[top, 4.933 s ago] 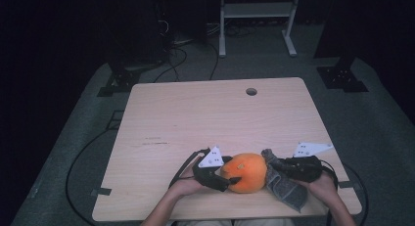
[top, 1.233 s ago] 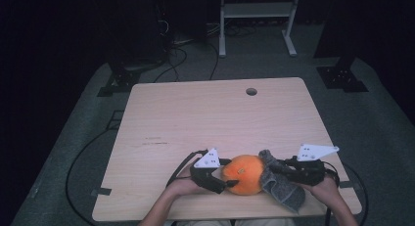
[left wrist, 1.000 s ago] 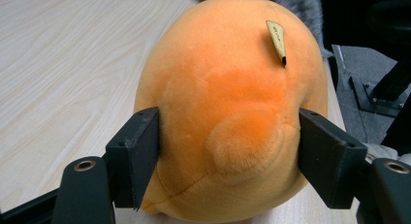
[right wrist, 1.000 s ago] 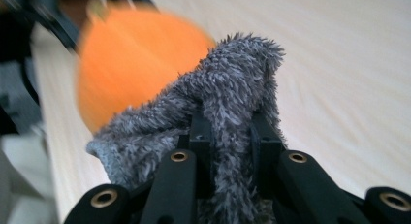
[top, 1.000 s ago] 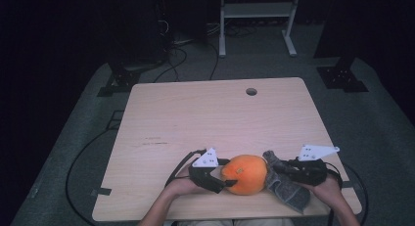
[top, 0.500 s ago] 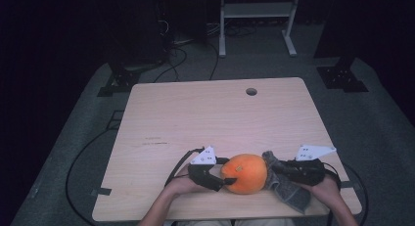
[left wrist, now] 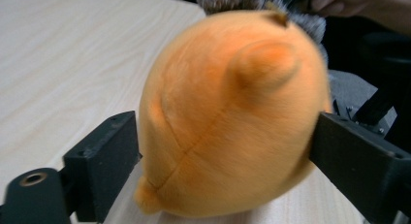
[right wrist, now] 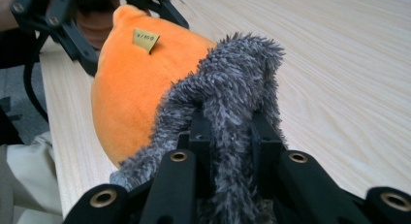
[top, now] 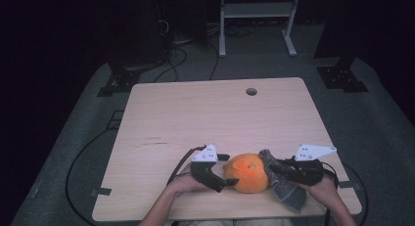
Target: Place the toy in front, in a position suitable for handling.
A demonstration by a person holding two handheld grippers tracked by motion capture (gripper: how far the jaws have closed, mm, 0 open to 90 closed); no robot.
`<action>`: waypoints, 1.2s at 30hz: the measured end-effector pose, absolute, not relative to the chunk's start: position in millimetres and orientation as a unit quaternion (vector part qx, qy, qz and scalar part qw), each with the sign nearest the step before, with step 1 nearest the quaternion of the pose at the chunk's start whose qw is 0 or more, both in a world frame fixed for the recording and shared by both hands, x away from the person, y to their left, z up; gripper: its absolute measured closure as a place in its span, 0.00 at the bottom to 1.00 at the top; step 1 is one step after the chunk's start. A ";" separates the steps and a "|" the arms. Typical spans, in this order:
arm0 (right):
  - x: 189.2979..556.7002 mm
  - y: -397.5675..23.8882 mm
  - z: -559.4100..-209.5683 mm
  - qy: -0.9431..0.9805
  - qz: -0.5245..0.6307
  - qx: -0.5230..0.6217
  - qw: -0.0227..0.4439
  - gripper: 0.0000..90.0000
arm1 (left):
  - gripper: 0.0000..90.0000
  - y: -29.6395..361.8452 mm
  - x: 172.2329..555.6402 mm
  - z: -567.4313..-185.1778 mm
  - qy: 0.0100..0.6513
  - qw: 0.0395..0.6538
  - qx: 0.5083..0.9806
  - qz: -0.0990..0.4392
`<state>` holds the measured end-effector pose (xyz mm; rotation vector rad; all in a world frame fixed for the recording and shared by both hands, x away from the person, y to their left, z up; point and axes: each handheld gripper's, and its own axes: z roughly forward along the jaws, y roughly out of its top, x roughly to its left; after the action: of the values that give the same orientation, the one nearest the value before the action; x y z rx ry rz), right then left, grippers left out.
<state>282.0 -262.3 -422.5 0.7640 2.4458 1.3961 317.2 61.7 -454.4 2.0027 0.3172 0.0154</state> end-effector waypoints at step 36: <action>276.2 -266.5 -408.5 0.826 0.481 0.262 0.136 0.84 | 0.19 48.0 308.1 -461.0 0.111 0.521 0.846 0.028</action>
<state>276.2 -266.5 -408.5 0.7593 2.3920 1.3918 308.1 48.0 -461.0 2.0263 0.2664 0.0682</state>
